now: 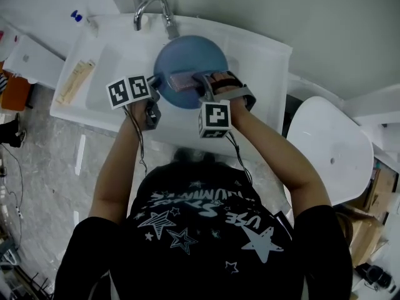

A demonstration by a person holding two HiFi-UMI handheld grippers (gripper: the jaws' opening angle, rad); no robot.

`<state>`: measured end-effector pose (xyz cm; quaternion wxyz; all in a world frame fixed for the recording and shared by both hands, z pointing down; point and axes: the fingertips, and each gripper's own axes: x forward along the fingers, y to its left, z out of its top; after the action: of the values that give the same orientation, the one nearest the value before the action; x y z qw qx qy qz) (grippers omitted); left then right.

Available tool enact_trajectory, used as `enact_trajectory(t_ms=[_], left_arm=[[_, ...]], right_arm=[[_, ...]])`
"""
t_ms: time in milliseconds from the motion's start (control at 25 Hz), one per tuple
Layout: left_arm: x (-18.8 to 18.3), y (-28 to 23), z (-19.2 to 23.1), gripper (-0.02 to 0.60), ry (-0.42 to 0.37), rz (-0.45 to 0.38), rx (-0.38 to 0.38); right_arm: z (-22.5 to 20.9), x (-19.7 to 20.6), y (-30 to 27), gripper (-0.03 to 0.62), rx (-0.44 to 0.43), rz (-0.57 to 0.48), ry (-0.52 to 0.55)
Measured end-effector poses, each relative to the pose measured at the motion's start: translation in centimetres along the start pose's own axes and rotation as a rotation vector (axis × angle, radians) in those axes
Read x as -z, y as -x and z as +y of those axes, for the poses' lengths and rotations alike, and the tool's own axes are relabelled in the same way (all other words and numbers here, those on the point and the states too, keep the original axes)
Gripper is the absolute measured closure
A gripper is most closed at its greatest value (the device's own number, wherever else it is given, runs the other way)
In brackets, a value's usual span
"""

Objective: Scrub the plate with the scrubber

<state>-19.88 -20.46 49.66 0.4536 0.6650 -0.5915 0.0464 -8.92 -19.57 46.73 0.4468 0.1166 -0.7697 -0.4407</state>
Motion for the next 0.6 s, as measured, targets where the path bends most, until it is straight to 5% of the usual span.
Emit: enact_trajectory(t_ms=[160, 360, 600], left_arm=[[0.3, 0.5, -0.4, 0.548, -0.053, 0.022, 0.006], [0.7, 1.5, -0.9, 0.548, -0.167, 0.076, 0.032], [0.7, 1.7, -1.3, 0.548, -0.319, 0.137, 0.031]], right_arm=[[-3.1, 0.2, -0.6, 0.511, 0.059, -0.027, 0.143], [-3.6, 0.4, -0.5, 0.511, 0.073, -0.096, 0.486], [-2.3, -1.3, 0.0, 0.511, 0.016, -0.233, 0.636]])
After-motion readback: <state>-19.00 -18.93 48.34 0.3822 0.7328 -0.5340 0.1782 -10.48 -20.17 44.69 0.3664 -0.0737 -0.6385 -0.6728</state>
